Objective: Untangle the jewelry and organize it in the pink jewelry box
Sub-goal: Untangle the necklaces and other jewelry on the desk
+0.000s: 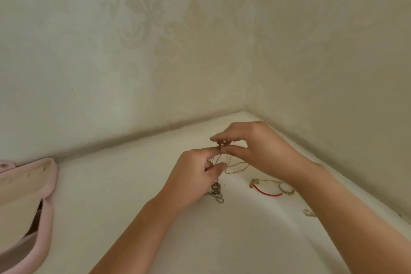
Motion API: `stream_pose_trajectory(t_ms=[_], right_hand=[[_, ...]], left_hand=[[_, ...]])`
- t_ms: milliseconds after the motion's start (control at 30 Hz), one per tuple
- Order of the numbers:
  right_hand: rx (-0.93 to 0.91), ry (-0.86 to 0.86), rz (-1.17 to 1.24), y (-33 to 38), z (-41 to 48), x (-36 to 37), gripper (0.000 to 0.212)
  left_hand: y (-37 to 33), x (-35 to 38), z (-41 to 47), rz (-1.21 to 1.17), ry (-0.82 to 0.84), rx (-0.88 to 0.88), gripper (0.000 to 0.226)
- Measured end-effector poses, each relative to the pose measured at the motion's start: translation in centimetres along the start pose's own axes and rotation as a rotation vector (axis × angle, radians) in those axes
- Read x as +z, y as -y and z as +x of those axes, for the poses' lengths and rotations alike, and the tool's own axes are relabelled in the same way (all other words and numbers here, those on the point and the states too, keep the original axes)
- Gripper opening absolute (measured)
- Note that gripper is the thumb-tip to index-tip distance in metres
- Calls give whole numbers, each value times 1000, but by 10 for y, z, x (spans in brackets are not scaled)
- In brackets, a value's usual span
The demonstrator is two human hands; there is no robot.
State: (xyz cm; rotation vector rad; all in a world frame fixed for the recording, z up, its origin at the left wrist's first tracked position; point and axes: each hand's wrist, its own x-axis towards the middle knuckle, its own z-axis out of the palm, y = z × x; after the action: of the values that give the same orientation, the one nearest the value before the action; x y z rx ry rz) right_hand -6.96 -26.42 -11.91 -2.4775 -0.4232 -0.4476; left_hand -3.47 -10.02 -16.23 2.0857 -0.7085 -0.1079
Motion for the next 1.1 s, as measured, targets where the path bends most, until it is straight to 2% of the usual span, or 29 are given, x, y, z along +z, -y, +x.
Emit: stream_pose_trajectory(t_ms=[167, 267, 367, 467, 567, 667, 767, 967, 1100], right_hand=[[-5, -7, -159, -8, -7, -5, 18], [150, -65, -15, -10, -9, -12, 17], [321, -86, 318, -9, -9, -21, 15], [389, -52, 721, -9, -11, -28, 16], [393, -36, 1053, -11, -11, -33, 21], [367, -143, 1418, -17, -11, -42, 31], [291, -246, 1661, -25, -14, -52, 32], [290, -350, 1708, -38, -21, -63, 34], [339, -384, 1677, -37, -22, -63, 38]], left_hand=[[-5, 4, -2, 36, -4, 68, 22], [-8, 2, -3, 25, -15, 95, 16], [-11, 0, -7, -19, -4, 112, 27], [-13, 0, -8, -46, -10, 79, 36], [-11, 1, -6, -48, -4, 22, 37], [-9, 0, -6, -64, 9, -32, 39], [-6, -1, -3, -63, 17, -87, 39], [-6, -4, -1, -37, -4, -102, 9], [-8, -9, -1, -92, -58, -115, 16]])
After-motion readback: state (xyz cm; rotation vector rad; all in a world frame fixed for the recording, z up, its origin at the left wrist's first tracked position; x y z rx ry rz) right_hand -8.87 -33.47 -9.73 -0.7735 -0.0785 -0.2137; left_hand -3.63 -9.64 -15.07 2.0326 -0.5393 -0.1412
